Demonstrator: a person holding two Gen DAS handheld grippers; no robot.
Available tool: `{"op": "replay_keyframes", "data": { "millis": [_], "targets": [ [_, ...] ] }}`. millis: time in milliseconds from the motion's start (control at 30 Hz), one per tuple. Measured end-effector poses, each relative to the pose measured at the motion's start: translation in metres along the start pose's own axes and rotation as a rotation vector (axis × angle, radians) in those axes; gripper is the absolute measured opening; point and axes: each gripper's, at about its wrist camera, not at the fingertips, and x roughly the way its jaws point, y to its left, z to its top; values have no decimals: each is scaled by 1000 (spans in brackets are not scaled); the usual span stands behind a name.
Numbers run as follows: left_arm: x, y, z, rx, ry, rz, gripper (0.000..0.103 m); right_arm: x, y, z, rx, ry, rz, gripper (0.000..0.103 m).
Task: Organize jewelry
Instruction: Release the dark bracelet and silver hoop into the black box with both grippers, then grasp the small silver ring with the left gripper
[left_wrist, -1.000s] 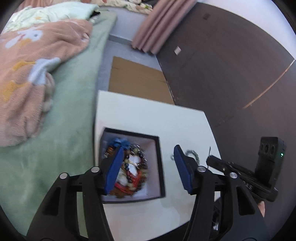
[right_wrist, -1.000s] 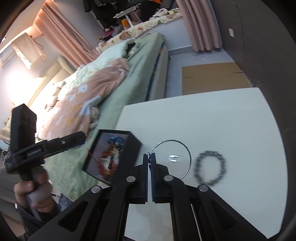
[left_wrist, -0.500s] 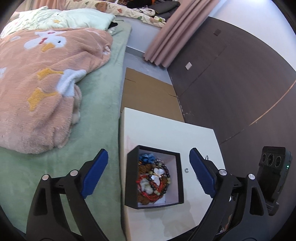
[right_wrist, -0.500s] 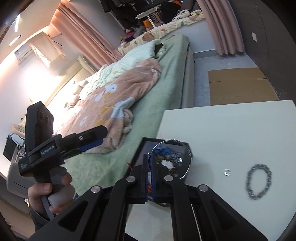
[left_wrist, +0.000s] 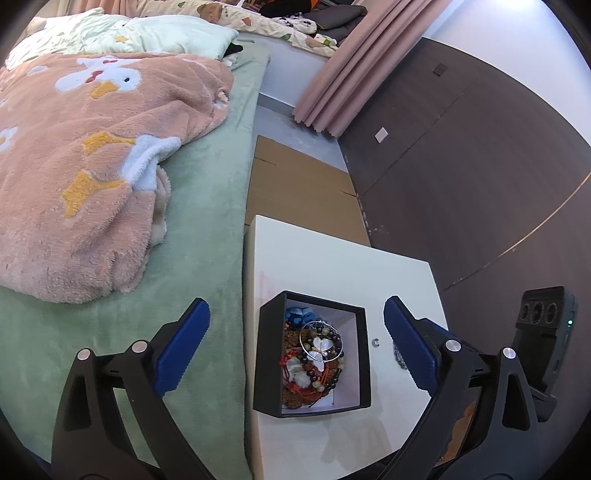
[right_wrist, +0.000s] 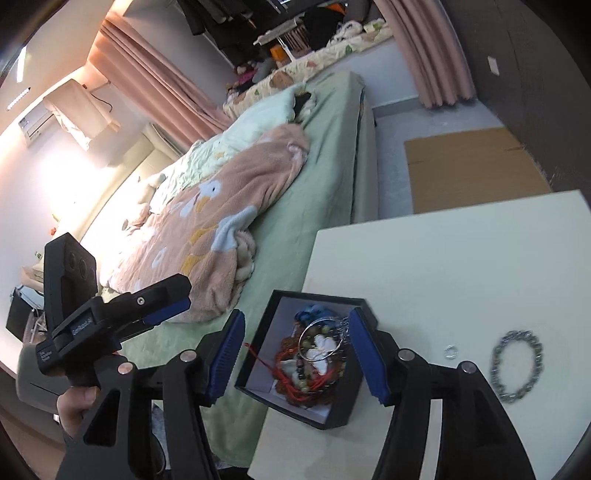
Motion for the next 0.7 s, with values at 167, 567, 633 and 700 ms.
{"op": "replay_keyframes", "data": {
  "millis": [167,567,633,700],
  "targets": [
    [7,-14,-4,27,11,-3,95,-18,-14,-5,17,-6,-25,65],
    [30,-62,-15,113,35,-25,98,-68,-89,-14,135,-20,-149,85],
    [34,-74,-19,137,42,-35,98,-73,-97,-16,141,-17,-161,86],
    [38,-85,-23,159,48,-42,98,-76,-106,-16,154,-10,-171,86]
  ]
}}
